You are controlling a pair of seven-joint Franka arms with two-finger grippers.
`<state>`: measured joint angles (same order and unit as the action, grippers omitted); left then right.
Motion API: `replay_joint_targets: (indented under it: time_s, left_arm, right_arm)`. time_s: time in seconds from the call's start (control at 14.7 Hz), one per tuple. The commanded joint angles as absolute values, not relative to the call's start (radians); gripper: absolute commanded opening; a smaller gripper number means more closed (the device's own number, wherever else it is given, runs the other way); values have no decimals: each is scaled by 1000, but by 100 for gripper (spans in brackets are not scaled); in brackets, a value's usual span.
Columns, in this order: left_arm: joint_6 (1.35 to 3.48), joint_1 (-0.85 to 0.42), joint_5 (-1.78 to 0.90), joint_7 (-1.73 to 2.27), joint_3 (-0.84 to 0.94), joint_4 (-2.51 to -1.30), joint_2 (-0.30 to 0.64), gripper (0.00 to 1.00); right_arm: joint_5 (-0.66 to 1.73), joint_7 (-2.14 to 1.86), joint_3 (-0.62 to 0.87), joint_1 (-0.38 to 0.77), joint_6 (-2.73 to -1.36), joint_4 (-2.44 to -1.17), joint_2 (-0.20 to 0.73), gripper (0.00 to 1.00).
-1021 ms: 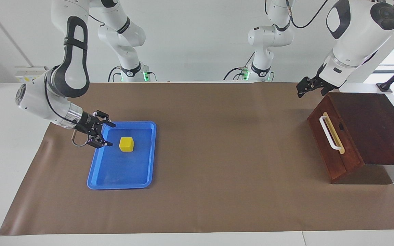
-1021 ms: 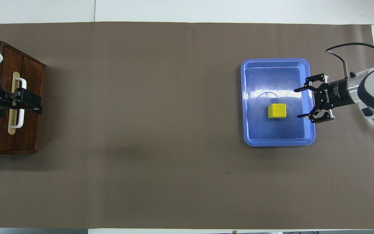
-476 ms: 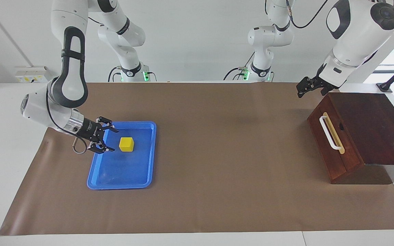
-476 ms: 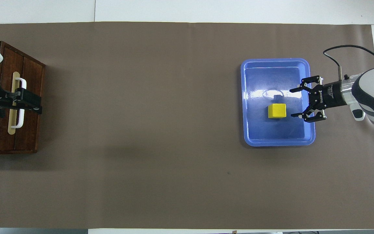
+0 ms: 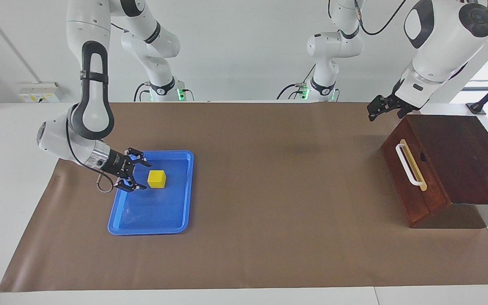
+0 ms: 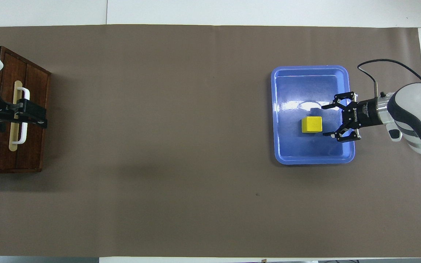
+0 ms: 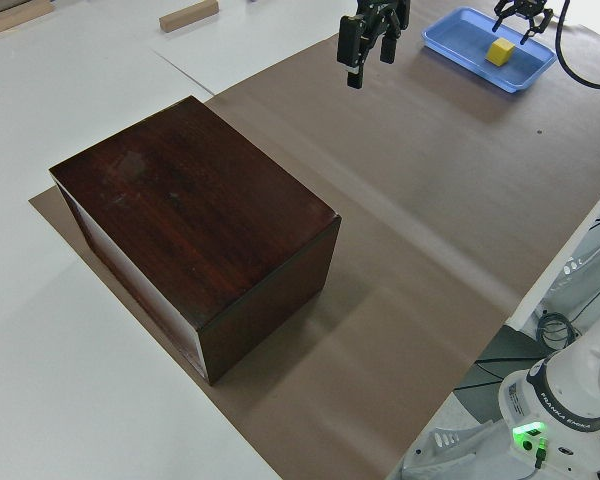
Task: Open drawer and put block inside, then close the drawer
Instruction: 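Reach the right gripper over the blue tray to the yellow block, then lower and close the right gripper on the yellow block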
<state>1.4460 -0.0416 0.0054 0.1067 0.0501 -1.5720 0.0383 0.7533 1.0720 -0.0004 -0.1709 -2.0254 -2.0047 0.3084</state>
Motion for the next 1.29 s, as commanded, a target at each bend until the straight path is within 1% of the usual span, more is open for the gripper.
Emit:
replay_joint_targets:
  time_s: [0.0,0.2,0.41,0.82,1.09,1.23]
  left_arm:
    - [1463,-38,14,107,51,-1598,14,100]
    - [1463,-38,14,107,51,-1598,14,100]
    - [1463,-38,14,107,51,-1598,14,100]
    - [1463,-38,14,107,51,-1598,14,100]
    - [1454,-46,14,106,52,-1601,12,100]
    - [1460,-48,14,110,51,-1600,12,100]
  right_arm:
    - [793,1017,5,-172,-2071,-2060,287,95]
    - [816,986,3,-172,-2079,-2071,295,95]
    - [828,976,5,-166,-2117,-2092,293,94]
    - [830,962,5,-166,-2120,-2102,291,91]
    - [860,927,5,-166,-2135,-2125,287,84]
    - [865,905,5,-164,-2140,-2134,285,78]
